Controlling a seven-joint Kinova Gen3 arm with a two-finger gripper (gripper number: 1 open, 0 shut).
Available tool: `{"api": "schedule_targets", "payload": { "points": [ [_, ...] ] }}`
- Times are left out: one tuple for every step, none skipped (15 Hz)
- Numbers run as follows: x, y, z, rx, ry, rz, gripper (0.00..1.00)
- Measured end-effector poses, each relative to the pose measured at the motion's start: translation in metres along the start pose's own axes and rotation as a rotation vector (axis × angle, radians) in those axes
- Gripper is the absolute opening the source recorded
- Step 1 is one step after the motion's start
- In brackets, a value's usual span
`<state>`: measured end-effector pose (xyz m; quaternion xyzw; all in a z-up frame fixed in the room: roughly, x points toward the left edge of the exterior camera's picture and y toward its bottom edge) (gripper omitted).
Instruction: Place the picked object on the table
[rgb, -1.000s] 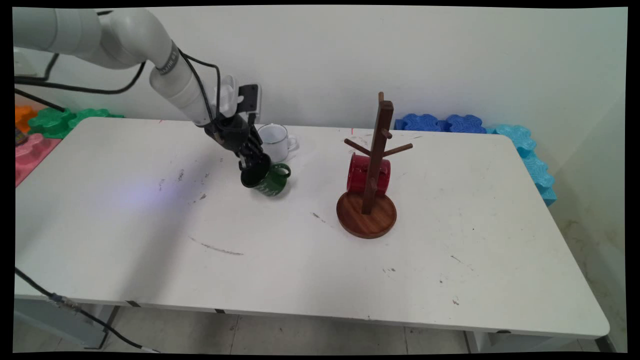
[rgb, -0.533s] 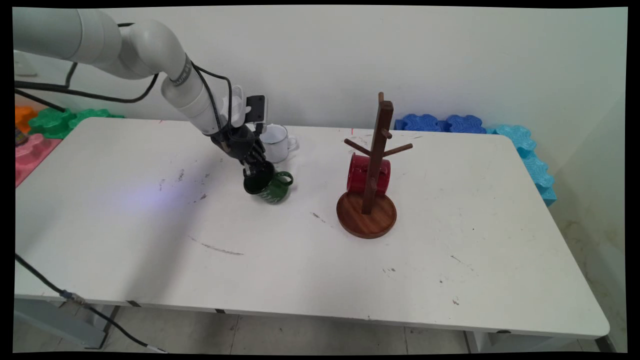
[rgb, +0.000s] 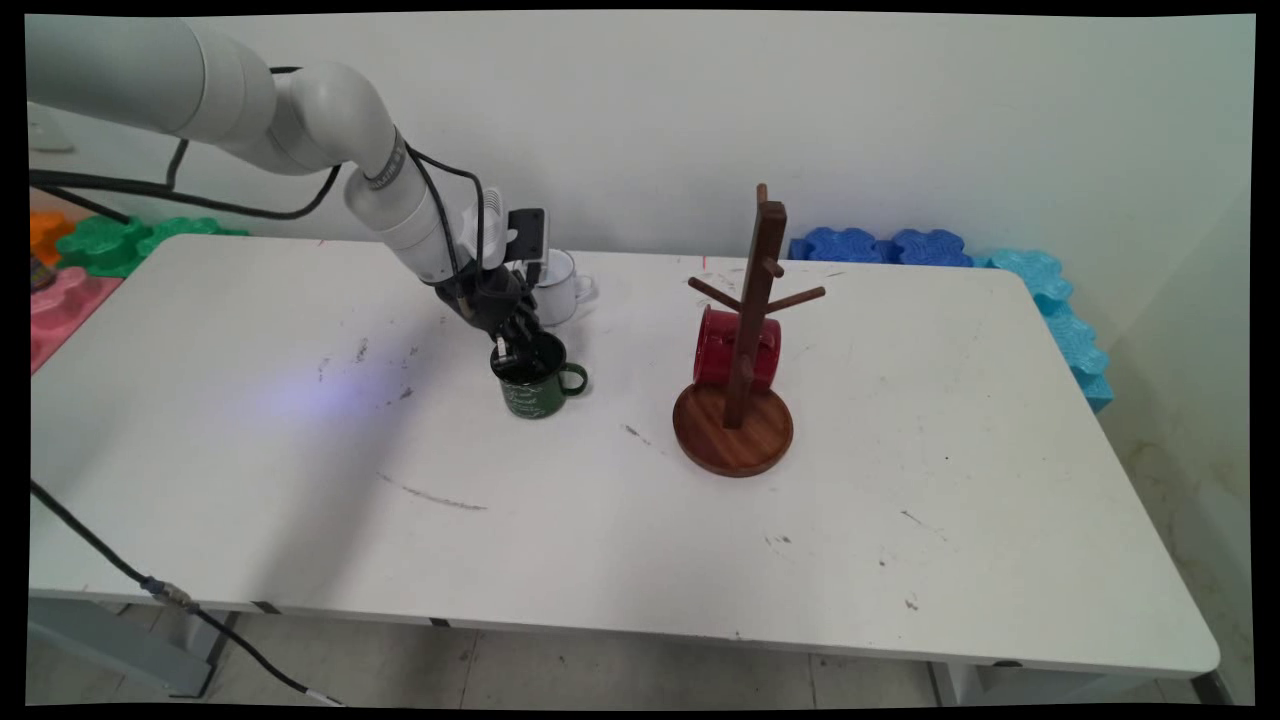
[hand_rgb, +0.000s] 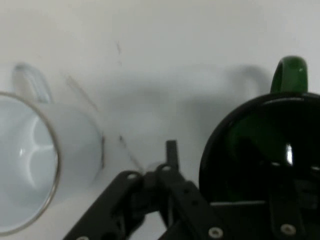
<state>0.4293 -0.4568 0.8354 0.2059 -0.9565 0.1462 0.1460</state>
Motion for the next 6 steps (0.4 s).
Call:
{"api": "schedule_targets", "payload": {
  "points": [
    [-0.0004, 0.0002, 0.0013, -0.001, 0.001, -0.001, 1.00],
    [0.0004, -0.0001, 0.0024, -0.001, 0.002, 0.000, 1.00],
    [0.0018, -0.0004, 0.0037, -0.002, 0.003, 0.003, 1.00],
    [0.0025, -0.0006, 0.0048, -0.003, 0.004, 0.004, 1.00],
    [0.0031, -0.0010, 0.0051, -0.002, 0.005, 0.005, 1.00],
    [0.0042, -0.0015, 0.0053, -0.003, 0.007, 0.008, 1.00]
  ]
}}
